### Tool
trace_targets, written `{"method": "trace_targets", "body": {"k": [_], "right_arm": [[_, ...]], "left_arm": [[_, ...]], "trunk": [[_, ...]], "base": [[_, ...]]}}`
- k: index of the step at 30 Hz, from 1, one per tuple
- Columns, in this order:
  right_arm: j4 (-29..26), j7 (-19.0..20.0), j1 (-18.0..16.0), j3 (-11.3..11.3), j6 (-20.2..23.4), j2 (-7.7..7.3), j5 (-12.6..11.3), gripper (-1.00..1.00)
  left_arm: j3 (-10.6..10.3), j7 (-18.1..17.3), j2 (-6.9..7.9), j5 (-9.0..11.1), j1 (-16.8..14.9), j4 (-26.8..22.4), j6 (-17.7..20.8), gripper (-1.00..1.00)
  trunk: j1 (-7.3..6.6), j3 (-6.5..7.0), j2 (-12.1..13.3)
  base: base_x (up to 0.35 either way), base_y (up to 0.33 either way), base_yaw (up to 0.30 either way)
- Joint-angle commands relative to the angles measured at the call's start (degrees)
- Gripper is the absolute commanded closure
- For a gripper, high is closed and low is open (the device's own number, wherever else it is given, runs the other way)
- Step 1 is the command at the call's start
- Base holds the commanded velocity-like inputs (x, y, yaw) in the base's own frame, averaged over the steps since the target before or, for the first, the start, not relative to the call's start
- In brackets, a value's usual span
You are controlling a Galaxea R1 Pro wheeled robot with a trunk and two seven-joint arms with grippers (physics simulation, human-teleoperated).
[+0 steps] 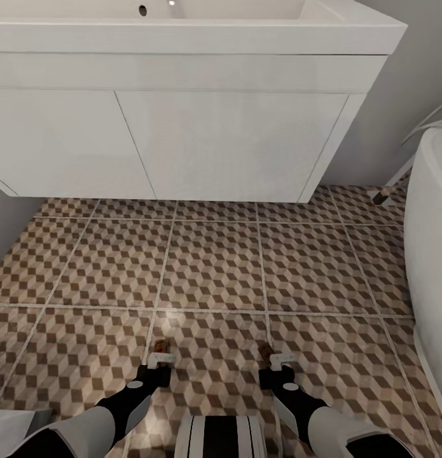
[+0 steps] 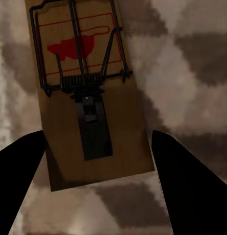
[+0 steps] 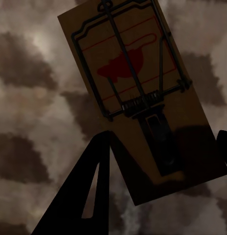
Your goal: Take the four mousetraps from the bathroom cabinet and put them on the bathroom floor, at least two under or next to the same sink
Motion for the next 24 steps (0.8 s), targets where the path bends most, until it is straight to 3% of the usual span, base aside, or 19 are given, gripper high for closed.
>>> {"method": "trace_targets", "body": {"k": [1,24], "right_arm": [[-0.1,-0.24,-0.05,0.43,-0.16,0.01,-0.29,1.0],[-2.54,-0.24,-0.13,0.39,-0.04,0.0,-0.17,1.0]], "left_arm": [[-0.48,0.26,-0.05,0.33,-0.1,-0.23,-0.15,1.0],[-0.47,-0.96,-0.05,0.3,-1.22,-0.68,-0.19,1.0]], "trunk": [[-0.01,-0.03,-0.01],[-0.01,-0.03,-0.01]], "base": [[0.0,0.0,0.0],[0.0,0.0,0.0]]}}
